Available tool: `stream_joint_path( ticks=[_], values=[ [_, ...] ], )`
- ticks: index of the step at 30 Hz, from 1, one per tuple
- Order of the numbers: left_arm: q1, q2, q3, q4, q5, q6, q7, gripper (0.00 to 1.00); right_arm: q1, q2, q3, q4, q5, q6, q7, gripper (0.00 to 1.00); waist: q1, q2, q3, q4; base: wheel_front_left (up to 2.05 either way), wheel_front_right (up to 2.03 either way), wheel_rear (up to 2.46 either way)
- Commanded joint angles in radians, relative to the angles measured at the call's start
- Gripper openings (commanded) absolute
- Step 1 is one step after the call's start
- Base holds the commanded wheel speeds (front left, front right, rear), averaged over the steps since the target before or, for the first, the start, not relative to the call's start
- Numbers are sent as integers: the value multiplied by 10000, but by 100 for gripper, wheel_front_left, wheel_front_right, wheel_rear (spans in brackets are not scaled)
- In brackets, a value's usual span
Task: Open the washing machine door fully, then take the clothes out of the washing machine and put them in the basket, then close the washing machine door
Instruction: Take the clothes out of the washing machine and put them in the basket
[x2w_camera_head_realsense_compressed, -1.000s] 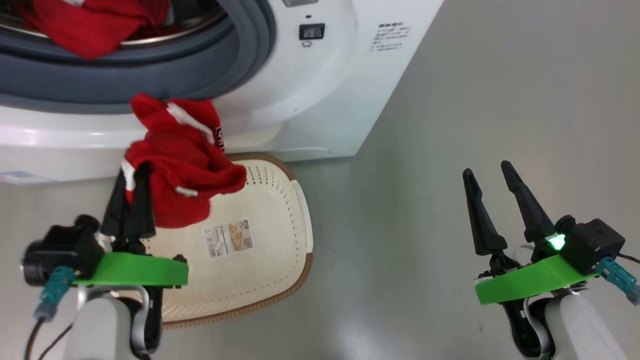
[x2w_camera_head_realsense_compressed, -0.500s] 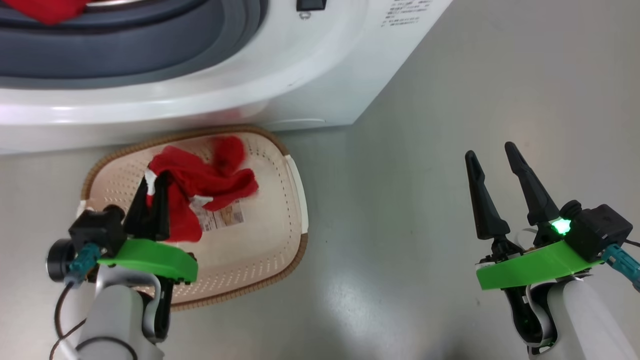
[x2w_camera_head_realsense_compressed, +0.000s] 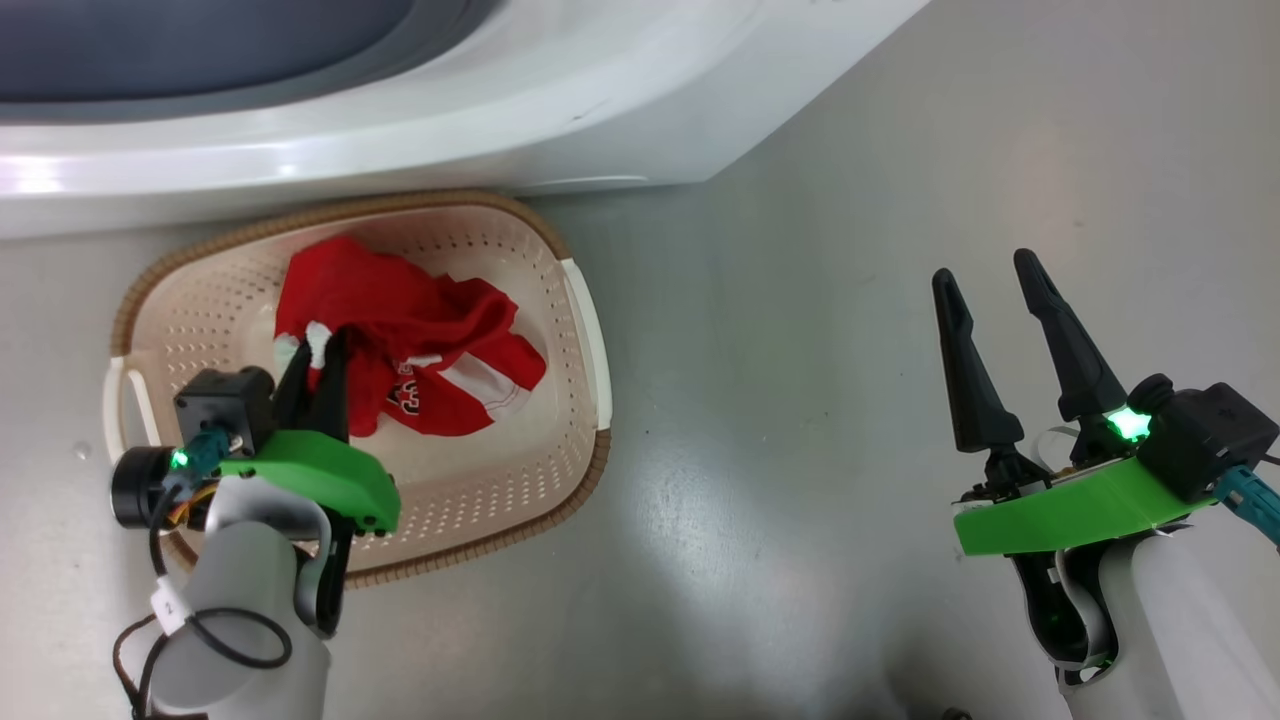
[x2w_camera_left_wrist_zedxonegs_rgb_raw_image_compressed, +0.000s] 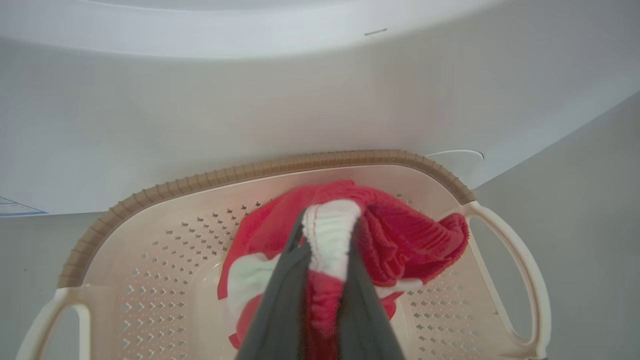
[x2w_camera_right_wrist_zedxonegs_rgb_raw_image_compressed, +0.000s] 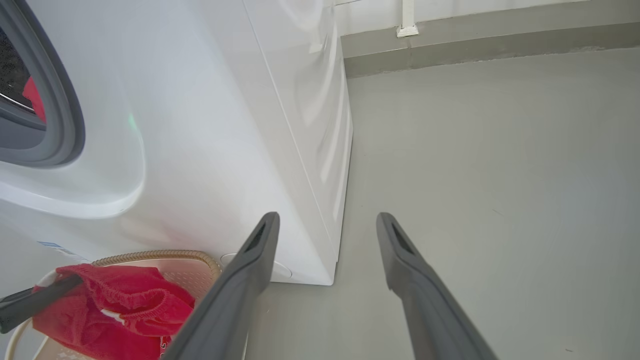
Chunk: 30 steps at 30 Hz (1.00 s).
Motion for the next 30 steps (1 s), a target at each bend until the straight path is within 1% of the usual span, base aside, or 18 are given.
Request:
stream_joint_path(
  ticks=[1,7,12,13,15,16,17,18,19,20,21,30],
  values=[
    [51,183,204,2,89,-1,-42,0,-2,-67,209,-253,-86,73,-65,100,0,0,183,-8,0,0,0],
    [-319,183,272,833,183,50,-42,0,-56,-63,261,-274,-88,73,-65,100,0,0,442,-59,0,0,0],
    [-469,183,412,1190,295,54,-42,0,-46,-59,256,-270,-73,73,-65,100,0,0,510,-105,0,0,0],
    [-480,183,444,1222,305,51,-42,2,-44,-61,253,-267,-71,73,-65,100,0,0,510,-109,0,0,0],
    [-496,183,500,1268,317,39,-42,10,-36,-62,232,-253,-75,73,-65,100,0,0,489,-103,0,0,0],
    [-501,183,523,1272,326,34,-42,16,-32,-61,220,-248,-81,73,-65,100,0,0,475,-94,0,0,0],
    [-504,183,549,1243,339,35,-42,24,-32,-59,210,-242,-85,73,-65,100,0,0,458,-83,0,0,0],
    [-499,183,579,1204,349,42,-42,40,-39,-60,209,-232,-89,73,-65,100,0,0,439,-73,0,0,0],
    [-487,183,608,1170,354,51,-42,51,-54,-62,217,-219,-91,73,-65,100,0,0,417,-66,0,0,0],
    [-471,183,634,1141,357,57,-42,80,-72,-65,226,-210,-91,73,-65,100,0,0,386,-60,0,0,0],
    [-449,183,652,1120,356,57,-42,100,-84,-65,231,-203,-91,73,-65,100,0,0,340,-53,0,0,0],
    [-90,183,697,1026,183,67,-42,100,21,-68,286,3,-62,73,-65,100,0,0,-385,31,0,0,0]
  ],
)
